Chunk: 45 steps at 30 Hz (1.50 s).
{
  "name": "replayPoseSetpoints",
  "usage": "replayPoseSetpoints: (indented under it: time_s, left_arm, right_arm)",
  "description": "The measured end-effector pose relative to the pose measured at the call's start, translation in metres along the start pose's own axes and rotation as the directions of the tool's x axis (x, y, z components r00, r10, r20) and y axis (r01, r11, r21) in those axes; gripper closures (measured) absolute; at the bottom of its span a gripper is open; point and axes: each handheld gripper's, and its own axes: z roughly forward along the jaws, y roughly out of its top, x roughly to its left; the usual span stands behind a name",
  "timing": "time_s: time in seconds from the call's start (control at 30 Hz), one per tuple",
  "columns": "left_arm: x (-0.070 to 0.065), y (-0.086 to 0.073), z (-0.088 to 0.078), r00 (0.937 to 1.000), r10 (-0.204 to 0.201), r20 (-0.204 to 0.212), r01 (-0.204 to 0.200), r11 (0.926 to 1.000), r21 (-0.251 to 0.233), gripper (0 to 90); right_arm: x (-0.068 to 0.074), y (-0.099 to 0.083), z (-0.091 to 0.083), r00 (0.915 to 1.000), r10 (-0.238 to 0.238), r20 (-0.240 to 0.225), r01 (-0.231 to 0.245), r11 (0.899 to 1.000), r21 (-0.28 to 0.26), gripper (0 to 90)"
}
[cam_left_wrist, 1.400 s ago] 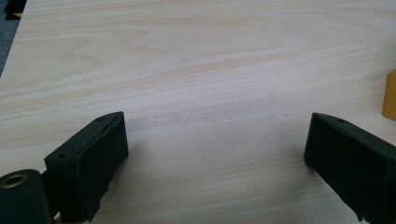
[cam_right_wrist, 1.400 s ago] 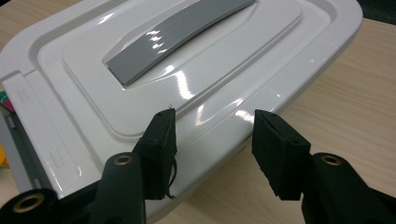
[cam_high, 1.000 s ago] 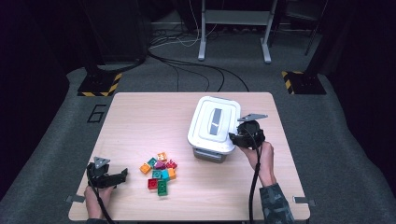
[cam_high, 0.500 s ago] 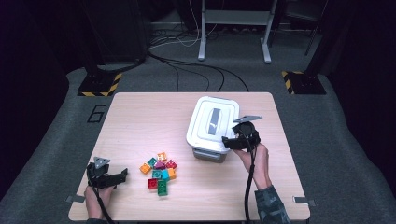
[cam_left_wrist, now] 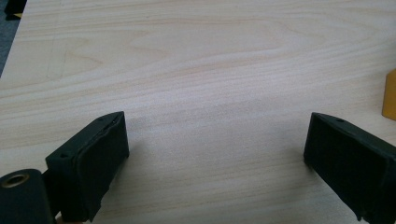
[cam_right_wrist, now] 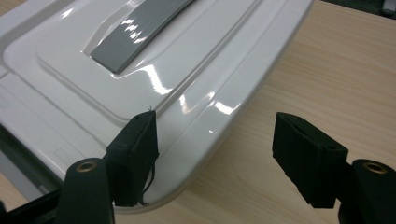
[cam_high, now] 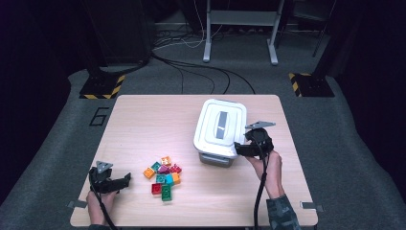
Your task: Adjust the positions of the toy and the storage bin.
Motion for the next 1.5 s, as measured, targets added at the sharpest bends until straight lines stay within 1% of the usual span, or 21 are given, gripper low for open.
replayPoseSetpoints:
  time_s: [0.3,0.37,0.43,0.47,0.5,0.6,0.63,0.73,0.77,0.83,0.93,1.03,1.07,1.1,1.13,1.17,1.2,1.23,1.37,1.43,1.5]
  left_arm:
    - [0.000,0.000,0.000,1.0000,0.000,0.000,0.000,1.0000,0.000,6.1]
    - [0.000,0.000,0.000,1.0000,0.000,0.000,0.000,1.0000,0.000,6.1]
    - [0.000,0.000,0.000,1.0000,0.000,0.000,0.000,1.0000,0.000,6.1]
    - [0.000,0.000,0.000,1.0000,0.000,0.000,0.000,1.0000,0.000,6.1]
    - [0.000,0.000,0.000,1.0000,0.000,0.000,0.000,1.0000,0.000,6.1]
    - [0.000,0.000,0.000,1.0000,0.000,0.000,0.000,1.0000,0.000,6.1]
    - [0.000,0.000,0.000,1.0000,0.000,0.000,0.000,1.0000,0.000,6.1]
    - [0.000,0.000,0.000,1.0000,0.000,0.000,0.000,1.0000,0.000,6.1]
    - [0.000,0.000,0.000,1.0000,0.000,0.000,0.000,1.0000,0.000,6.1]
    - [0.000,0.000,0.000,1.0000,0.000,0.000,0.000,1.0000,0.000,6.1]
    - [0.000,0.000,0.000,1.0000,0.000,0.000,0.000,1.0000,0.000,6.1]
    - [0.000,0.000,0.000,1.0000,0.000,0.000,0.000,1.0000,0.000,6.2]
    - [0.000,0.000,0.000,1.0000,0.000,0.000,0.000,1.0000,0.000,6.2]
    - [0.000,0.000,0.000,1.0000,0.000,0.000,0.000,1.0000,0.000,6.2]
    - [0.000,0.000,0.000,1.0000,-0.005,0.000,0.005,1.0000,-0.004,6.2]
    - [0.000,0.000,0.000,1.0000,0.001,0.000,-0.001,1.0000,0.000,6.2]
    - [0.000,0.000,0.000,1.0000,0.001,0.000,-0.001,1.0000,0.000,6.3]
    - [0.000,0.000,0.000,1.0000,0.001,0.001,-0.001,1.0000,-0.001,6.4]
    - [0.000,0.000,0.000,1.0000,0.003,0.002,-0.003,1.0000,0.000,6.6]
    - [0.000,0.000,0.000,1.0000,0.003,0.002,-0.003,1.0000,-0.001,6.9]
    - [0.000,0.000,0.000,1.0000,0.003,0.002,-0.003,1.0000,-0.001,7.0]
  right_arm:
    - [-0.020,0.001,-0.001,0.9987,0.021,0.047,-0.021,1.000,0.009,28.7]
    - [-0.021,0.002,0.000,0.9988,0.023,0.042,-0.023,1.000,0.014,27.8]
    - [-0.022,0.003,0.001,0.9996,0.014,0.023,-0.014,1.000,0.010,20.4]
    - [-0.022,0.003,0.001,0.9996,0.014,0.023,-0.014,1.000,0.010,20.4]
    - [-0.020,0.003,0.003,1.0000,0.002,0.005,-0.002,1.000,0.006,13.5]
    - [-0.016,0.005,0.004,0.9999,0.004,-0.011,-0.004,1.000,-0.003,7.9]
    - [-0.009,0.008,0.005,0.9998,0.002,-0.019,-0.002,1.000,-0.005,0.0]
    - [-0.002,0.012,0.006,0.9988,-0.009,-0.048,0.008,1.000,-0.022,0.0]
    - [0.006,0.017,0.006,0.9977,-0.028,-0.062,0.027,0.999,-0.024,0.0]
    - [0.014,0.022,0.009,0.9953,-0.054,-0.081,0.051,0.998,-0.028,0.0]
    - [0.024,0.029,0.015,0.9934,-0.071,-0.090,0.069,0.997,-0.033,0.2]
    - [0.030,0.034,0.023,0.9930,-0.067,-0.098,0.064,0.997,-0.035,9.9]
    - [0.030,0.034,0.023,0.9930,-0.067,-0.098,0.064,0.997,-0.035,9.9]
    - [0.034,0.038,0.030,0.9935,-0.059,-0.097,0.057,0.998,-0.027,20.7]
    - [0.034,0.038,0.030,0.9935,-0.059,-0.097,0.057,0.998,-0.027,20.7]
    - [0.038,0.041,0.036,0.9943,-0.063,-0.086,0.061,0.998,-0.030,27.5]
    - [0.038,0.041,0.036,0.9943,-0.063,-0.086,0.061,0.998,-0.030,27.5]
    - [0.041,0.043,0.037,0.9964,-0.051,-0.068,0.049,0.998,-0.036,36.1]
    - [0.041,0.044,0.041,0.9964,-0.043,-0.072,0.039,0.998,-0.057,40.8]
    - [0.041,0.045,0.043,0.9986,-0.042,-0.031,0.041,0.998,-0.051,49.9]
    - [0.039,0.044,0.044,0.9981,-0.041,-0.045,0.039,0.998,-0.057,50.9]
